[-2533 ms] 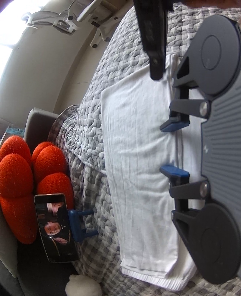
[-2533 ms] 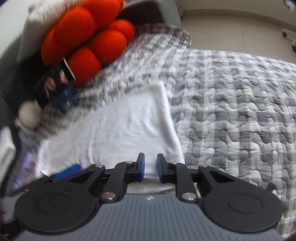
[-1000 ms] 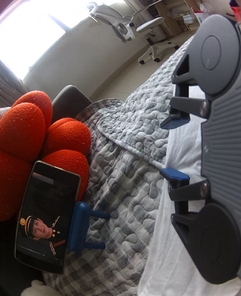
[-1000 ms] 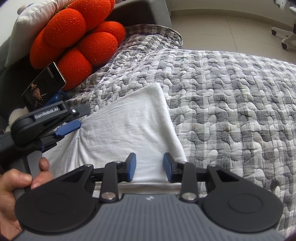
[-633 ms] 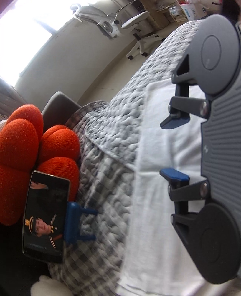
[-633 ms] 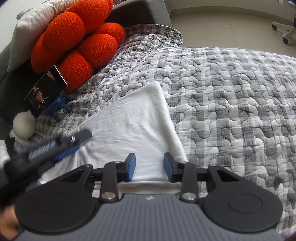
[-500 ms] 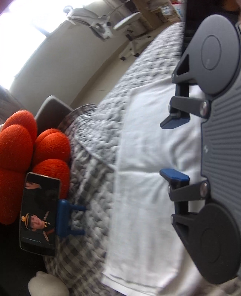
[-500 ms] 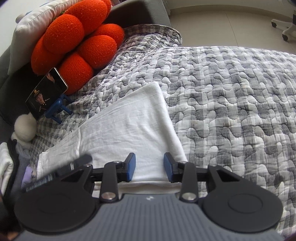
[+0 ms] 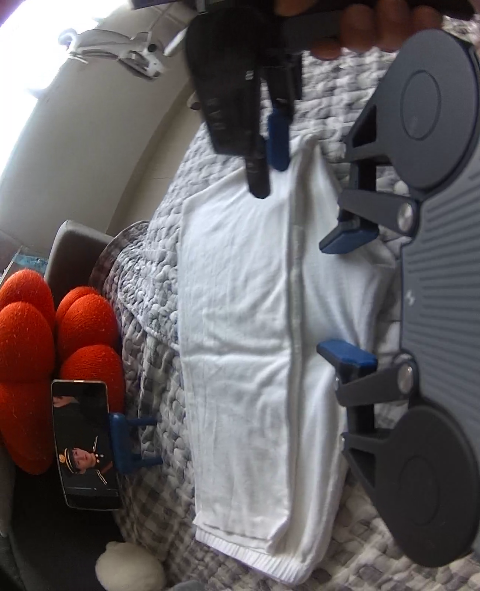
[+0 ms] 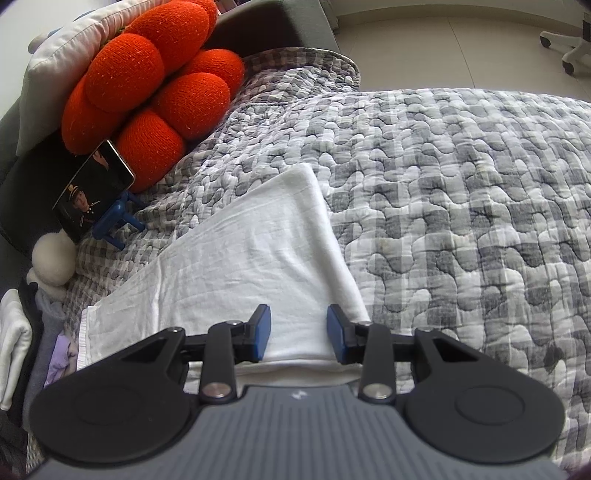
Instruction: Fold clothes
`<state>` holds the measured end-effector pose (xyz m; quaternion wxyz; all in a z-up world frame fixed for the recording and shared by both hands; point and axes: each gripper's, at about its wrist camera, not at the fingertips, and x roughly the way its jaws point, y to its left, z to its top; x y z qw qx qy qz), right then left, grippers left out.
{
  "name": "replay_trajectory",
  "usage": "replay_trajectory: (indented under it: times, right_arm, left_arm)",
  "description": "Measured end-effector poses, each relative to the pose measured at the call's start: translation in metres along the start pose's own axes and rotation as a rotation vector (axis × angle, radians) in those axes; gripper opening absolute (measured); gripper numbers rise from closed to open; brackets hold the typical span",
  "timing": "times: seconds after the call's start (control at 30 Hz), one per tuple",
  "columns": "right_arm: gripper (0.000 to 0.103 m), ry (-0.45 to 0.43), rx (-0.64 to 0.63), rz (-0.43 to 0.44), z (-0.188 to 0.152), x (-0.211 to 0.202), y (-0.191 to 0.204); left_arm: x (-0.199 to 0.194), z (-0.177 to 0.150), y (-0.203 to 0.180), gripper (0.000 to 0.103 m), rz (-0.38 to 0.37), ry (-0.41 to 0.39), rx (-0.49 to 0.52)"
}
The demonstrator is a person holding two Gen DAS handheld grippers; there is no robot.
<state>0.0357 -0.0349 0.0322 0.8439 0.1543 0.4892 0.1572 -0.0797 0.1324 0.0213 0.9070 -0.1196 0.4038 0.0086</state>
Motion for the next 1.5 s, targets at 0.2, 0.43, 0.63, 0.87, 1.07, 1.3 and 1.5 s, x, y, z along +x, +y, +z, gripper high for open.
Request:
replay_trajectory:
  times: [0.2, 0.43, 0.63, 0.87, 1.07, 1.3, 1.5]
  right_arm:
    - [0.041, -0.015, 0.009, -0.019, 0.002, -0.005, -0.005]
    - [0.043, -0.043, 0.045, -0.046, 0.005, -0.012, -0.014]
    - [0.047, -0.066, 0.075, -0.069, 0.007, -0.017, -0.021]
    - [0.047, -0.077, 0.083, -0.107, 0.009, -0.018, -0.026]
    - [0.047, -0.069, 0.068, -0.132, 0.01, -0.015, -0.03]
    - [0.051, -0.048, 0.024, -0.107, 0.007, -0.006, -0.027]
    - [0.053, -0.064, -0.07, -0.065, 0.001, 0.0, -0.02]
  left_arm:
    - [-0.009, -0.01, -0.008, 0.06, 0.017, 0.008, 0.059]
    - [-0.021, -0.002, 0.001, 0.062, -0.06, -0.021, -0.016]
    - [-0.029, 0.008, 0.006, 0.062, -0.11, -0.05, -0.073]
    - [-0.01, 0.067, 0.0, 0.062, -0.135, -0.04, -0.232]
    - [0.025, 0.069, -0.004, 0.061, -0.084, -0.043, -0.224]
    - [0.04, 0.059, 0.006, 0.062, -0.088, 0.0, -0.194]
    - [0.037, 0.061, 0.007, 0.061, -0.101, -0.01, -0.192]
